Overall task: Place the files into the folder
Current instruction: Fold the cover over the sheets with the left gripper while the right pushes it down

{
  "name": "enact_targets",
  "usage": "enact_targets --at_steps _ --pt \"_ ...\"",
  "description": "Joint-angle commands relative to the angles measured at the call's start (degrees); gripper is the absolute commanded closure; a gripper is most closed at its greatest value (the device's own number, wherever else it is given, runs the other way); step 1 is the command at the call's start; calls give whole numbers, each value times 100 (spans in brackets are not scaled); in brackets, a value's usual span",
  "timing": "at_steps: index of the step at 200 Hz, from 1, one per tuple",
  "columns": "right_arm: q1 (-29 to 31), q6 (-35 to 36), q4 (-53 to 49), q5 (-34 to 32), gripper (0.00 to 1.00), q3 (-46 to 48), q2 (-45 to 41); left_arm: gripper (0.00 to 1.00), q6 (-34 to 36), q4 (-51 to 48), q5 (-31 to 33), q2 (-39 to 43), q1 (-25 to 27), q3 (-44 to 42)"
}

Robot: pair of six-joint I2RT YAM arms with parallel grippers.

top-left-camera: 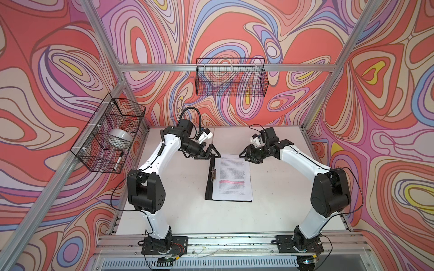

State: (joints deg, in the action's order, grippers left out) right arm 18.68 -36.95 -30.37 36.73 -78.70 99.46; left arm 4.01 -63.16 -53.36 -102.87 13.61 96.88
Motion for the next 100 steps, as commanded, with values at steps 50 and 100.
enact_targets --at_steps 50,100 --pt "91 -1348 2189 1398 49 83 170 0 -26 92 -304 -173 248 234" --pt "161 -1732 2779 1590 48 157 378 0 -63 98 -416 -307 397 379"
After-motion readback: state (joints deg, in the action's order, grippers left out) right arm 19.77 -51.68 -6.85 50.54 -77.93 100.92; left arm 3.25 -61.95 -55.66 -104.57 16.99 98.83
